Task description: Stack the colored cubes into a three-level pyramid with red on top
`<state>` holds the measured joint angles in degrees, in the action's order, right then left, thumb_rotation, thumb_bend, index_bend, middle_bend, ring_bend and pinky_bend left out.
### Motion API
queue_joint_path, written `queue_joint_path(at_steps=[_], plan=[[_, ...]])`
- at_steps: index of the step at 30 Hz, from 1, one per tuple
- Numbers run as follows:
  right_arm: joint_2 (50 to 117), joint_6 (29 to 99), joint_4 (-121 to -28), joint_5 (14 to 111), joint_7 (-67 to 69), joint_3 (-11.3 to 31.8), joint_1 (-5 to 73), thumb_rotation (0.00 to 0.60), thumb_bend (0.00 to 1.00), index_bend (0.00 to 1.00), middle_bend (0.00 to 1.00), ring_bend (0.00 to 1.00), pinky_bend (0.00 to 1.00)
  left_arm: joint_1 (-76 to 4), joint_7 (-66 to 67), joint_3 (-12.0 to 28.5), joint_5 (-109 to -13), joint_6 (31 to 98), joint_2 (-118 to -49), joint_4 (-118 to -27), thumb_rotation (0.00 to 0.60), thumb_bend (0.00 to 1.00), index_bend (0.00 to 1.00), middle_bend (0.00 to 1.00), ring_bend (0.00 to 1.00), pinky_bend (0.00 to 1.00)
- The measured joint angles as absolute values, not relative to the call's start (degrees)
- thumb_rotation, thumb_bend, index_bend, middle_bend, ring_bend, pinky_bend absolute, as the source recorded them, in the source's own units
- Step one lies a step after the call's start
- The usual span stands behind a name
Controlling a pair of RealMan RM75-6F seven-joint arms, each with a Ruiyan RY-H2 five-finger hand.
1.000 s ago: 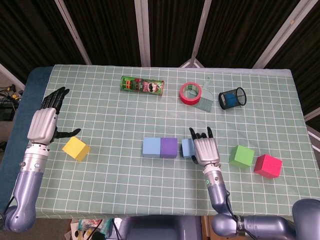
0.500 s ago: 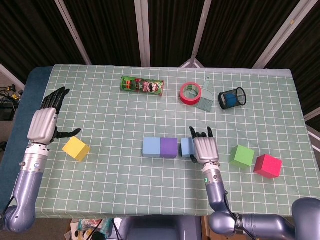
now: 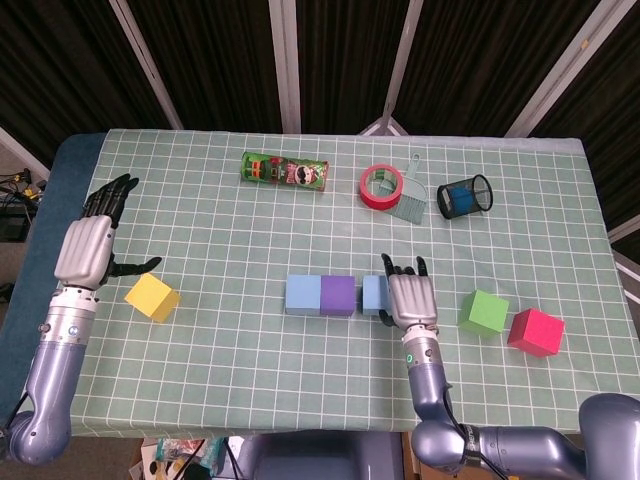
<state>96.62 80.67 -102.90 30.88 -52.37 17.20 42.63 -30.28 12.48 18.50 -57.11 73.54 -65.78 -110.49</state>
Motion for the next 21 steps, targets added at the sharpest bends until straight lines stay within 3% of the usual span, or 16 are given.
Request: queue_joint_path(at_steps=[21], plan=[[98.8, 81.6, -101.7, 30.7, -53.6, 16.7, 44.2, 0.6, 0.3, 0.09, 0.45, 0.26, 0.0, -30.3, 11.2, 18.9, -56.5, 73.1, -65.1, -110.9, 0.6, 0.1, 0.0, 0.01, 0.0, 0.0]])
